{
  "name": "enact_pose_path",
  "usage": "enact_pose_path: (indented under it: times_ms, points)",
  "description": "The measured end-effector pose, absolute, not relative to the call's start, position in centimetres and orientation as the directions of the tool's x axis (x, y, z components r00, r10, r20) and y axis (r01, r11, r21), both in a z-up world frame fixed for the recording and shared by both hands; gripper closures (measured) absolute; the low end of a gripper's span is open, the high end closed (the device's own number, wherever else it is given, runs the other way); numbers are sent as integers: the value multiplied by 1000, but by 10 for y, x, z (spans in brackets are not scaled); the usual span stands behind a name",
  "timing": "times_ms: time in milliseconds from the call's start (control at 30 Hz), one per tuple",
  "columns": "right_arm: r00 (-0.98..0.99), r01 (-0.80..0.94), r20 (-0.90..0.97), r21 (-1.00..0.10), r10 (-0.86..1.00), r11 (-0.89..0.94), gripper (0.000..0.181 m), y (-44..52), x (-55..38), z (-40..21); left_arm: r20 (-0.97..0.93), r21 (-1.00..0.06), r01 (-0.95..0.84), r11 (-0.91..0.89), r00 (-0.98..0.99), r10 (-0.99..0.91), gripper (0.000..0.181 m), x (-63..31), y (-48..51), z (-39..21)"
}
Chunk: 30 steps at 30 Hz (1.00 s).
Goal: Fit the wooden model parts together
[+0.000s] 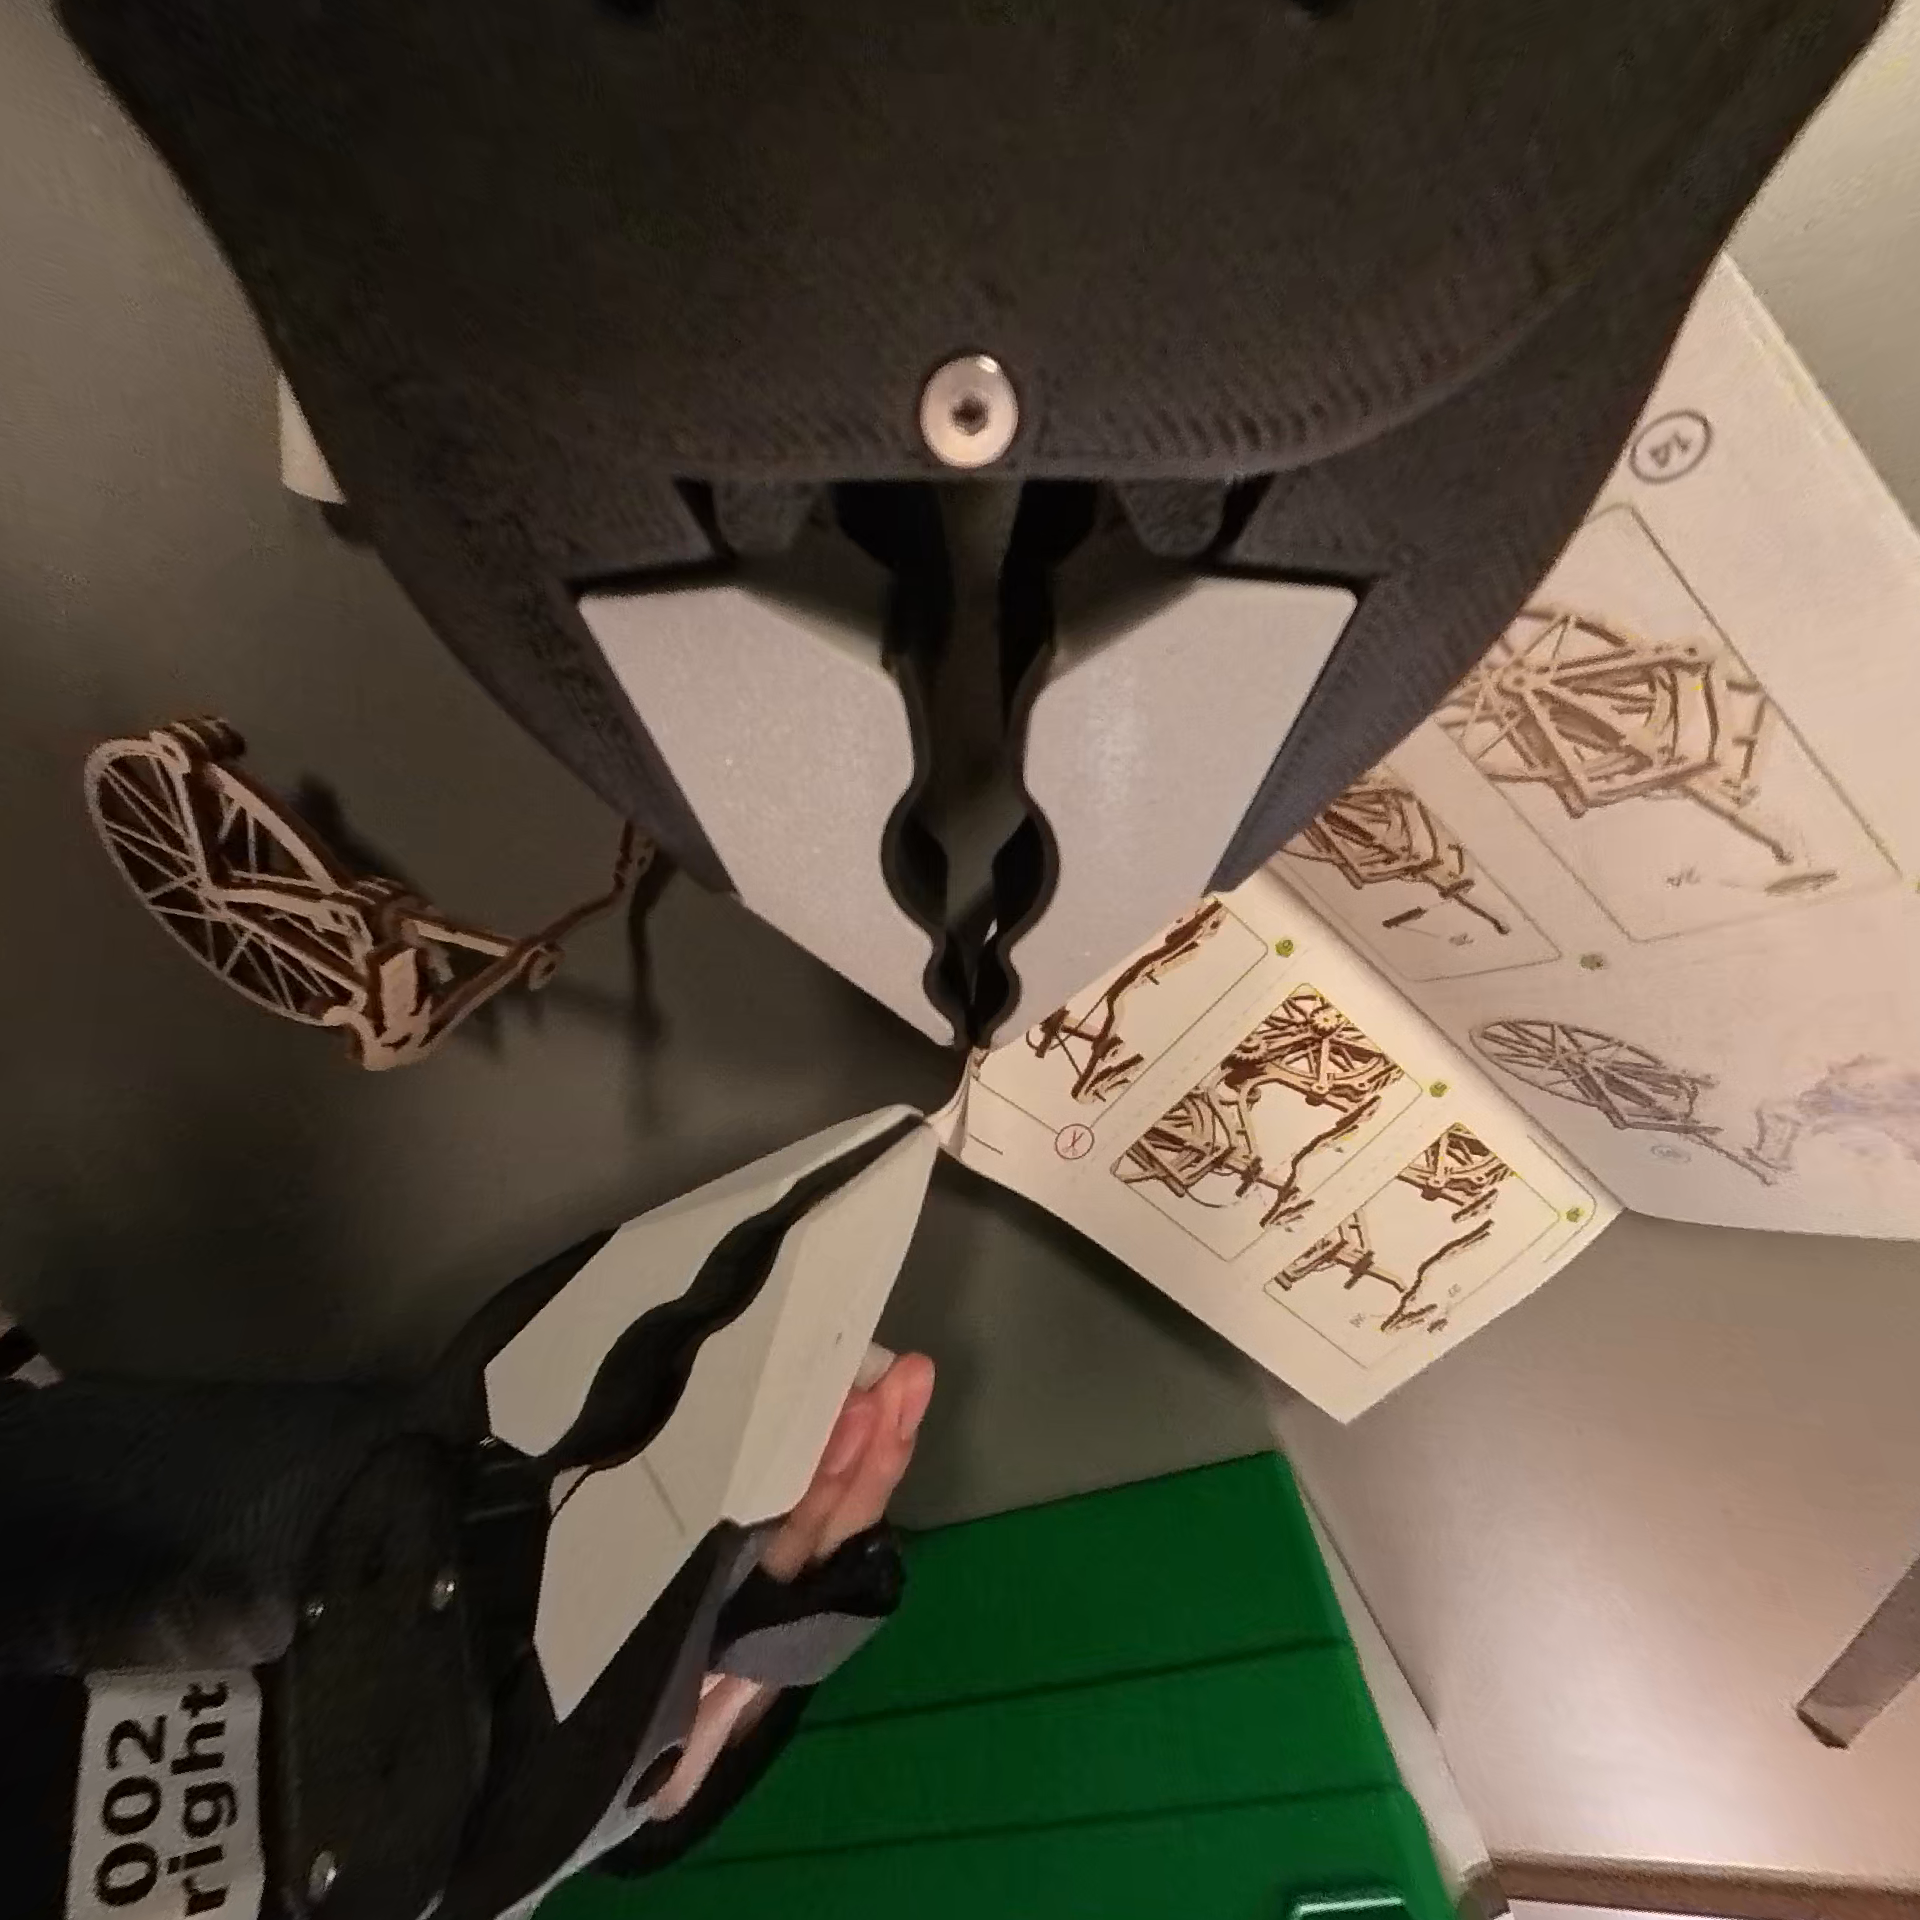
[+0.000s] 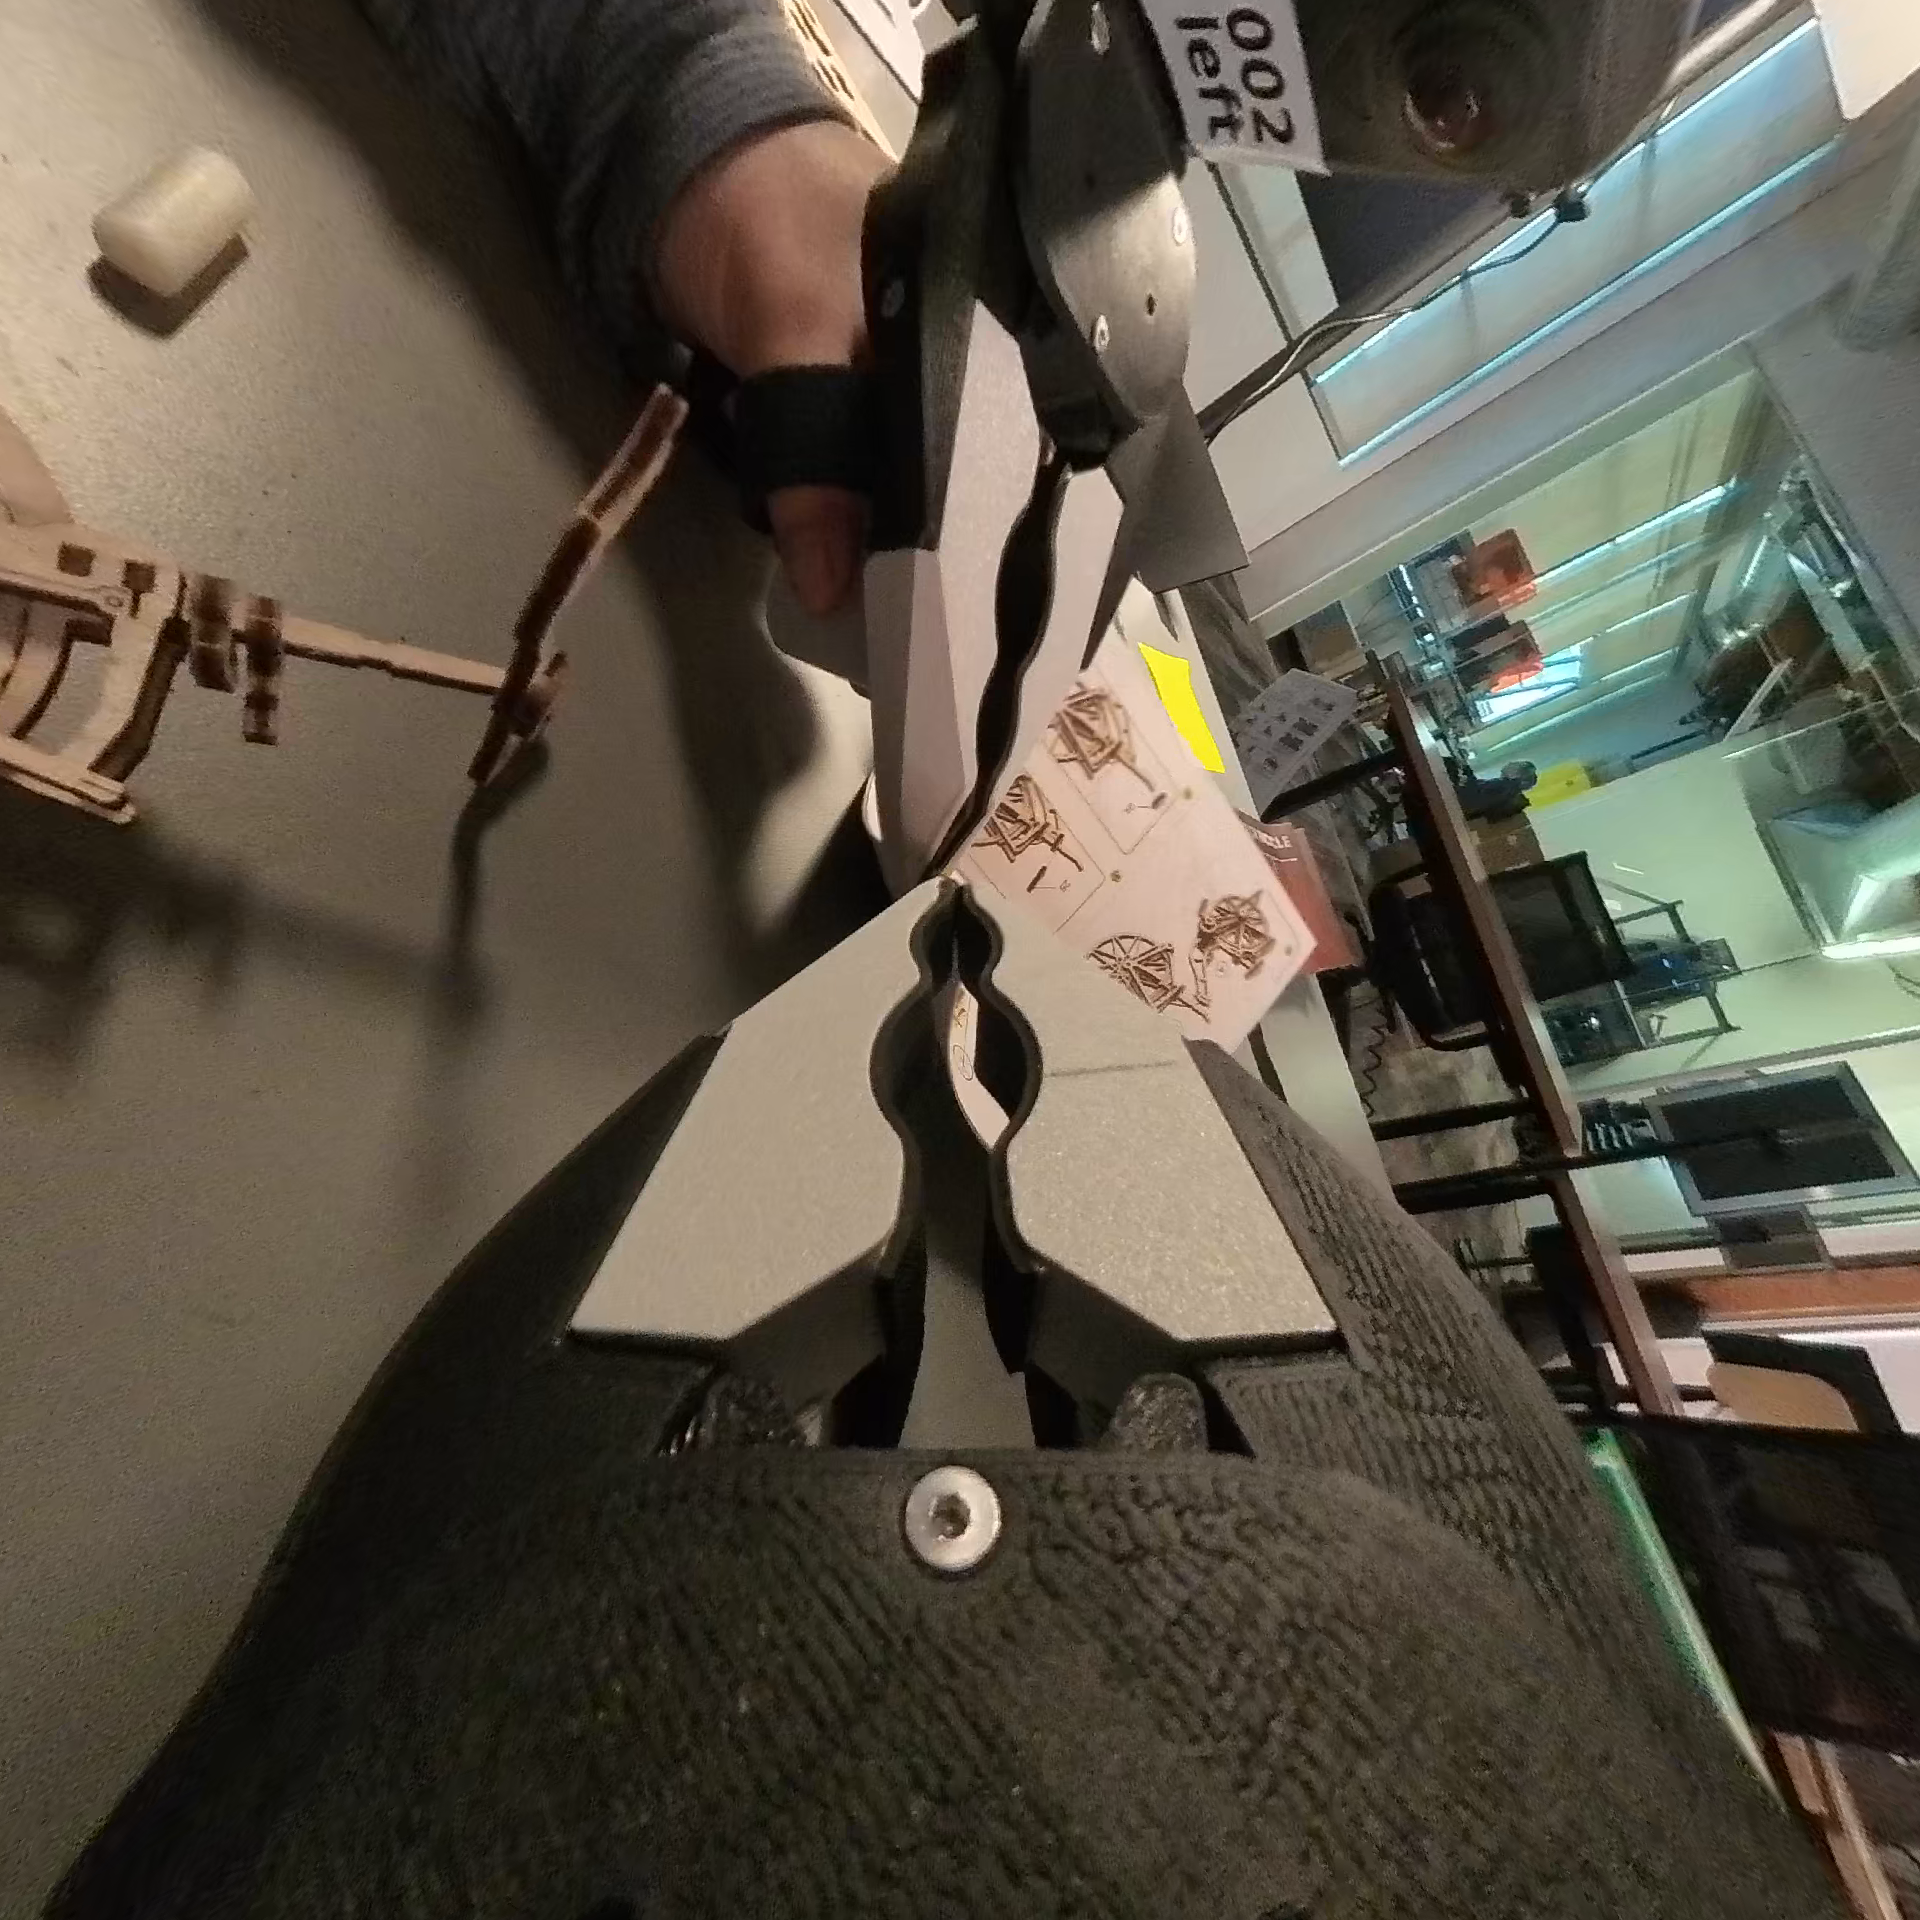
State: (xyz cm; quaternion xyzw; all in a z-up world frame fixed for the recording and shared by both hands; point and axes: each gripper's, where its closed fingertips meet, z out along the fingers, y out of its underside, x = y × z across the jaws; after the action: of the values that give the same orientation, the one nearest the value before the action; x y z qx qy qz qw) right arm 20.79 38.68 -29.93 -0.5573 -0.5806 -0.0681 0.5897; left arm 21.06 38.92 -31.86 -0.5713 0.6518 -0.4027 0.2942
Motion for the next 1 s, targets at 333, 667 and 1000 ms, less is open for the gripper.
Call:
enact_pose_path:
  times_ms: [333,667,1000]
  points:
    - [230,774,735,-535,638,337,181,383,205,-323,80,-861,-507,26,-187,-979,181,210,387,-319]
    - [320,725,795,-556,515,408,175,386,208,-295,92,-860,-511,13,-181,-979,181,211,388,-319]
    - [342,720,764,-588,548,370,171,389,210,-300,93,-860,-510,11,-177,-980,181,211,389,-318]
